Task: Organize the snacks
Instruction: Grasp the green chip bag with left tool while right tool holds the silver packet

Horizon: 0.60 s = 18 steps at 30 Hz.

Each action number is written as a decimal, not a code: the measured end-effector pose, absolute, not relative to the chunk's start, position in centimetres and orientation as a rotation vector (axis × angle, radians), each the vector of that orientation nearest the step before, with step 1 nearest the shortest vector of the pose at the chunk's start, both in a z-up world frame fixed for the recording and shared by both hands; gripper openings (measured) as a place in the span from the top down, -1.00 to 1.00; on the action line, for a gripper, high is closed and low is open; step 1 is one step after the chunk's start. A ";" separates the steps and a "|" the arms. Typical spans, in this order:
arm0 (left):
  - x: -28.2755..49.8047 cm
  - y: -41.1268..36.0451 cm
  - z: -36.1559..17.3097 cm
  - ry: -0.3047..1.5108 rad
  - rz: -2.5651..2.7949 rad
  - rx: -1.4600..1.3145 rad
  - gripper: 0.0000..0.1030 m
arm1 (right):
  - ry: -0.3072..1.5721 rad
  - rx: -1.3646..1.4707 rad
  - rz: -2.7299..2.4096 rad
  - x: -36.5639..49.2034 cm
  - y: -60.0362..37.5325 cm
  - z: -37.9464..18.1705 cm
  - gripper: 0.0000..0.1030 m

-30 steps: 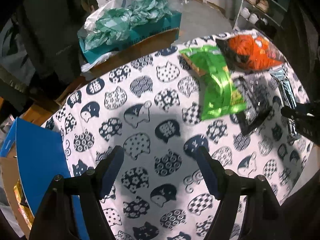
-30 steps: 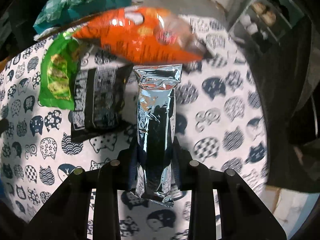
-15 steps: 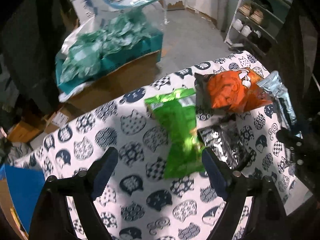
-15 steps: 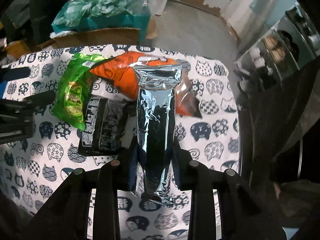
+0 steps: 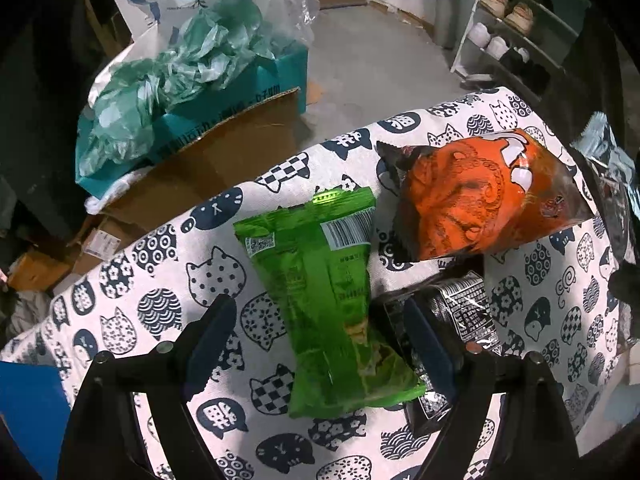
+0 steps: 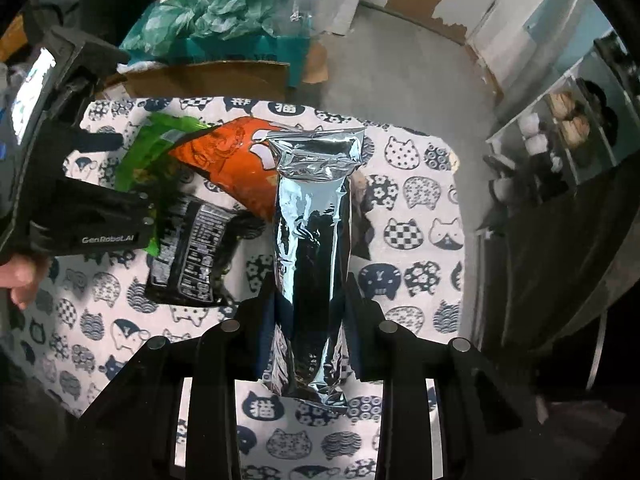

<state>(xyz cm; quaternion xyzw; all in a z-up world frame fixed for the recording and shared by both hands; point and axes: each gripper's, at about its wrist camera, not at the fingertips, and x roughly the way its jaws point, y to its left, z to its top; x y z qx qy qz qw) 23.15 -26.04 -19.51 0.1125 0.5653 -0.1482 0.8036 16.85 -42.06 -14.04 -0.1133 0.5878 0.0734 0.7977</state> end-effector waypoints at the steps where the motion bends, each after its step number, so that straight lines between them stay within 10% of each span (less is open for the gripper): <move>1: 23.2 -25.7 -19.7 1.214 -0.320 0.231 -0.62 | 1.261 -0.246 0.159 16.8 -42.0 -14.2 0.46; 6: 23.3 -24.1 -20.1 1.245 -0.351 0.148 0.27 | 1.271 -0.240 0.168 16.8 -41.7 -14.9 0.46; 18: 19.9 -20.7 -17.4 1.197 -0.340 0.241 0.41 | 1.248 -0.274 0.194 15.9 -39.3 -14.8 0.46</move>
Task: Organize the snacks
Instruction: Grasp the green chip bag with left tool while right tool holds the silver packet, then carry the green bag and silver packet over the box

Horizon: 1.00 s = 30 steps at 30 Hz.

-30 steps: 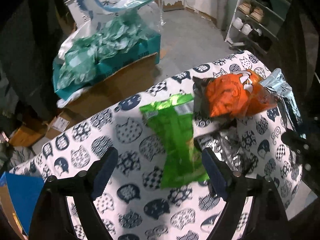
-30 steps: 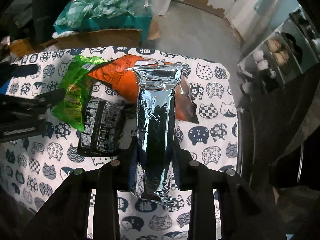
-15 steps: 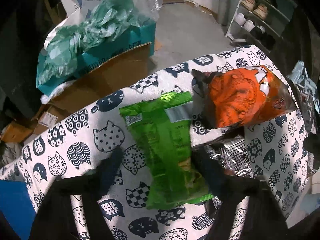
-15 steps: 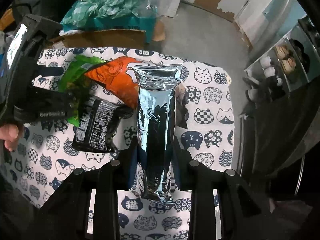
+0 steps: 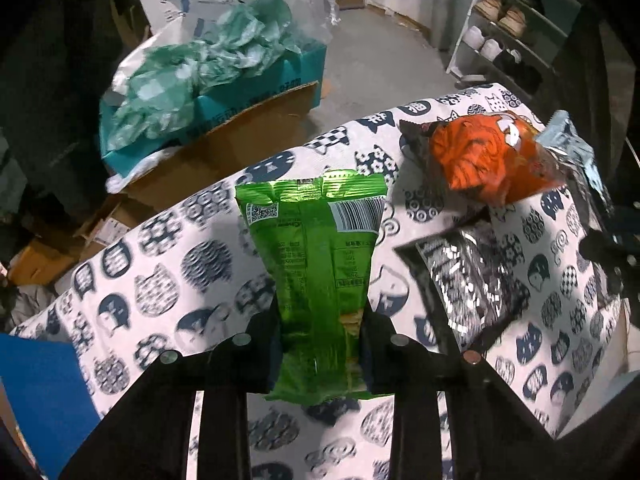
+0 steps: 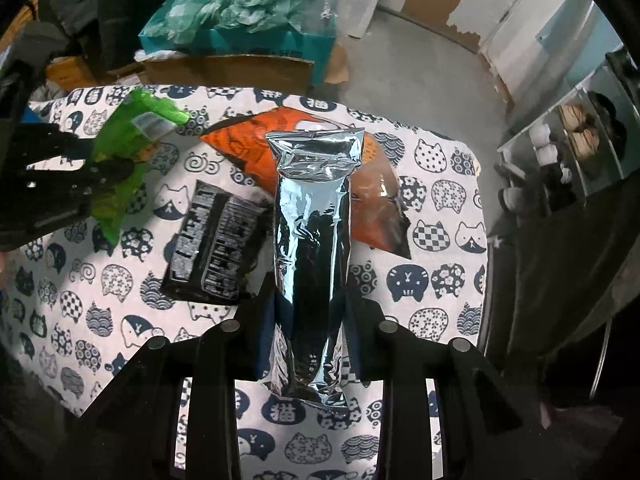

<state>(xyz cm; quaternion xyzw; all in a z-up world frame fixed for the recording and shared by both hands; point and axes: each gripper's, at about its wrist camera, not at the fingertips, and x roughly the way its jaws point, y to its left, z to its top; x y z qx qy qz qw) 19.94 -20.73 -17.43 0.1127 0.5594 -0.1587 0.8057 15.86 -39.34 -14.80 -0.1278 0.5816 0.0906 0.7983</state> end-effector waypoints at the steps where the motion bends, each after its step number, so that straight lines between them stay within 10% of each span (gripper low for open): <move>1: 19.8 -20.3 -17.1 1.195 -0.336 0.243 0.41 | 1.246 -0.273 0.199 15.7 -39.2 -14.7 0.46; 30: 8.5 -8.4 -6.3 1.063 -0.218 0.224 0.41 | 1.073 -0.294 0.396 13.0 -28.5 -6.9 0.46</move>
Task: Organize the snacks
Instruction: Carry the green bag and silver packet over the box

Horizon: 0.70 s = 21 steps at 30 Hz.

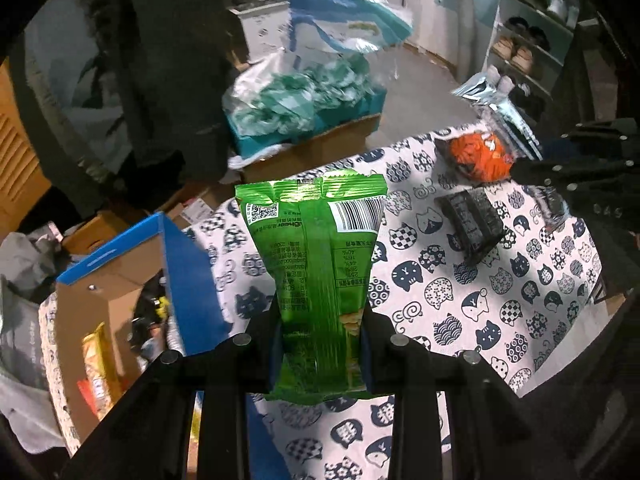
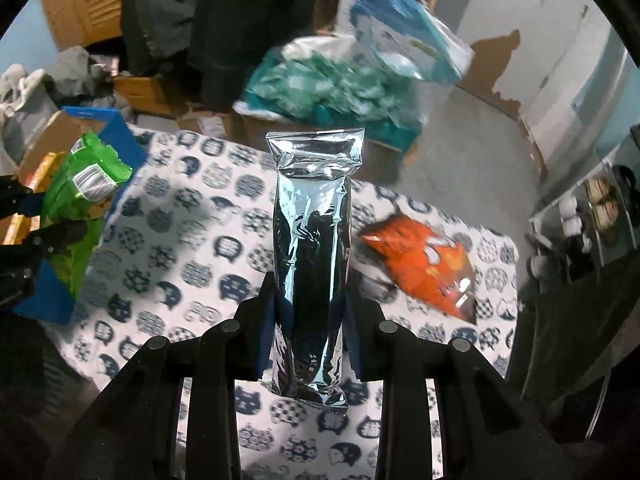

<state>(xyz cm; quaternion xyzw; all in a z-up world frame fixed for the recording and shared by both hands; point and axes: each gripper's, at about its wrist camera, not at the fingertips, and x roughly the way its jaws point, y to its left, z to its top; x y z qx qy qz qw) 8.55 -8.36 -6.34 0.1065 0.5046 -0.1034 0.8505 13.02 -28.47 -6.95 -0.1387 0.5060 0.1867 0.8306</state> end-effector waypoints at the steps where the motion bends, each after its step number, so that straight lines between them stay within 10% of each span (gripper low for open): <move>1: 8.3 -7.9 -5.9 1.055 -0.212 0.222 0.41 | 1.070 -0.294 0.407 12.9 -28.0 -6.8 0.46; 21: 4.9 2.6 -3.2 0.993 -0.074 0.110 0.41 | 1.013 -0.315 0.628 11.7 -16.3 -4.0 0.46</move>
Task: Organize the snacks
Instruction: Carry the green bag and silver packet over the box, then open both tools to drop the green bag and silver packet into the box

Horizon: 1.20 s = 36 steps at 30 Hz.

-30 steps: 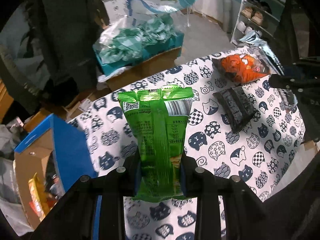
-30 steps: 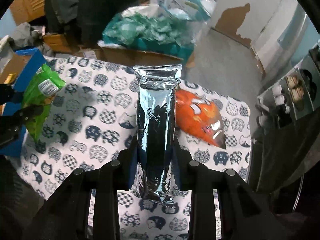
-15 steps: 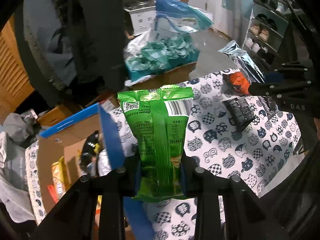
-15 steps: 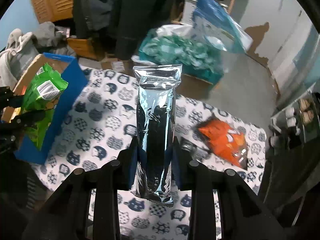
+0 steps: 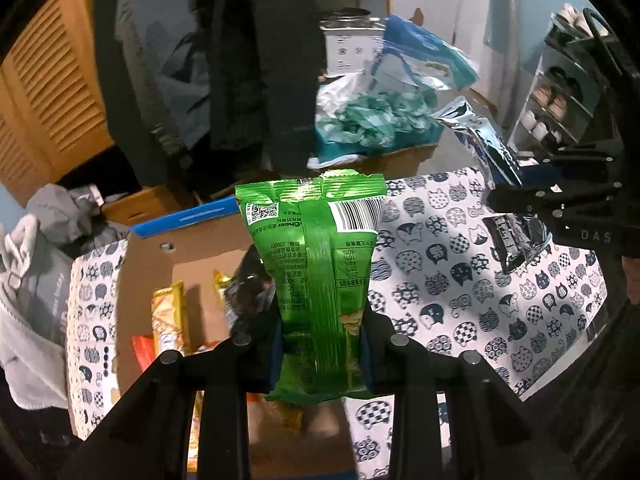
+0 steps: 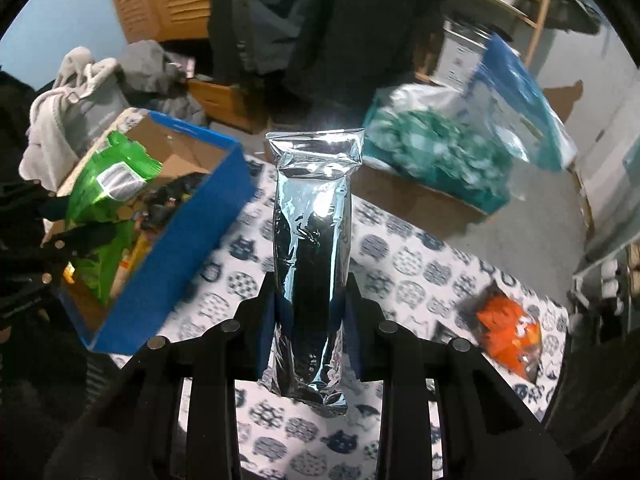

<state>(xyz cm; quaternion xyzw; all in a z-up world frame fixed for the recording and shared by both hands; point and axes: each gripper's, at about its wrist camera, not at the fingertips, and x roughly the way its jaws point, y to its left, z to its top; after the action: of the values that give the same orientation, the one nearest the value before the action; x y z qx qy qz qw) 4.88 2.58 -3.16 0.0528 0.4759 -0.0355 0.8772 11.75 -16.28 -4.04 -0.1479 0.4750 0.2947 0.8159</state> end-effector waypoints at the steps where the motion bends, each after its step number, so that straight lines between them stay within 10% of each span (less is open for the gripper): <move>1: 4.7 3.0 -3.2 0.991 -0.064 0.111 0.41 | 1.011 -0.315 0.639 11.7 -15.7 -3.9 0.46; 36: 3.0 16.1 -7.6 1.077 0.141 -0.106 0.32 | 1.148 -0.376 0.862 9.9 3.0 -7.0 0.35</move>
<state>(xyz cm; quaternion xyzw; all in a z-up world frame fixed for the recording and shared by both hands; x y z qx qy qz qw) 2.97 16.11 -7.60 -0.0502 0.5123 0.0670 0.8547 9.94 3.01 -6.95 -0.1714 0.5227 0.3927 0.7370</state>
